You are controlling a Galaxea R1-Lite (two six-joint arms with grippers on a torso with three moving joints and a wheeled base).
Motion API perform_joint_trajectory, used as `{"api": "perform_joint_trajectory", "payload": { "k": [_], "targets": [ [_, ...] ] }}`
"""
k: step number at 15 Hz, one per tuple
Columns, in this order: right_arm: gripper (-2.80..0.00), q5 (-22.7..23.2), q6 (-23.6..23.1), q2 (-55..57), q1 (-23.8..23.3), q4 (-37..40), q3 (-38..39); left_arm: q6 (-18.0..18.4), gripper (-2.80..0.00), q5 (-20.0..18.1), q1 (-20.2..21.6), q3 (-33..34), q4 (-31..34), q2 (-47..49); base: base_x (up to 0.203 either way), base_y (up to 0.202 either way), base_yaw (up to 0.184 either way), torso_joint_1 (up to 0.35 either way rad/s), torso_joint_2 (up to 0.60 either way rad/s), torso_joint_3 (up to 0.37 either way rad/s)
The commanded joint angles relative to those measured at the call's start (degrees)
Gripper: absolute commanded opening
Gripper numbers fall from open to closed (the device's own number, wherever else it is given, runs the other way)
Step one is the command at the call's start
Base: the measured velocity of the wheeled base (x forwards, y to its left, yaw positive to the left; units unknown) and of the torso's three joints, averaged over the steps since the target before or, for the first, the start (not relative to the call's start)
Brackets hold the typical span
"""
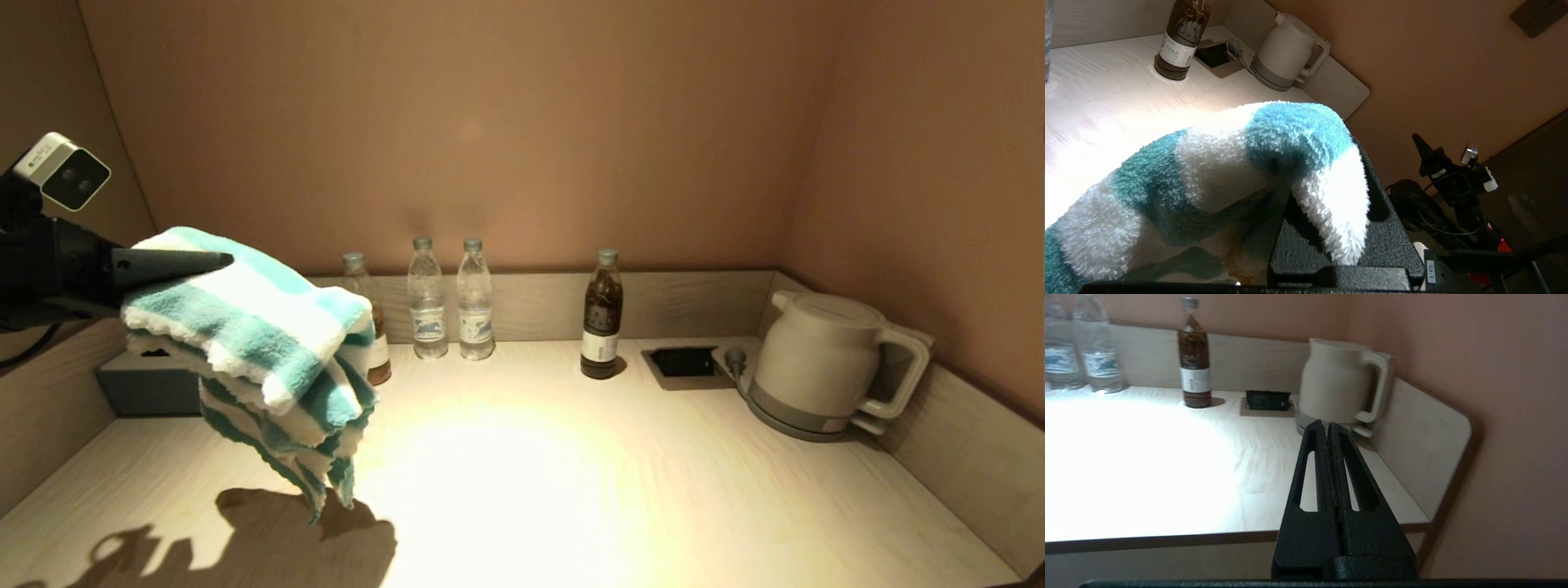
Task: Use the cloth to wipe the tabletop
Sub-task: Sweep the stains on the table
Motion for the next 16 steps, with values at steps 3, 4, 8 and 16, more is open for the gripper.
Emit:
{"api": "perform_joint_trajectory", "payload": {
  "k": [3, 4, 8, 16],
  "targets": [
    [-2.80, 4.72, -0.93, -0.13, 0.01, -6.10, 3.71, -0.29, -2.80, -0.40, -0.35, 0.12, -1.78, 0.91, 0.000, 0.000, 0.000, 0.000, 0.00, 0.000],
    [-2.80, 4.68, -0.43, -0.08, 0.01, -4.33, 3.77, -0.29, -2.80, -0.40, -0.52, 0.03, -2.22, 1.00, 0.000, 0.000, 0.000, 0.000, 0.00, 0.000],
    [-2.80, 4.75, 1.15, -0.07, 0.01, 2.07, 3.89, -0.29, -2.80, -0.40, -0.81, -0.50, -2.22, 1.12, 0.000, 0.000, 0.000, 0.000, 0.00, 0.000],
    [-2.80, 4.90, 9.09, -0.13, 0.01, 6.21, 3.89, -0.90, -2.80, 4.17, -1.05, 1.17, -2.05, 1.26, 0.000, 0.000, 0.000, 0.000, 0.00, 0.000]
  ]
}}
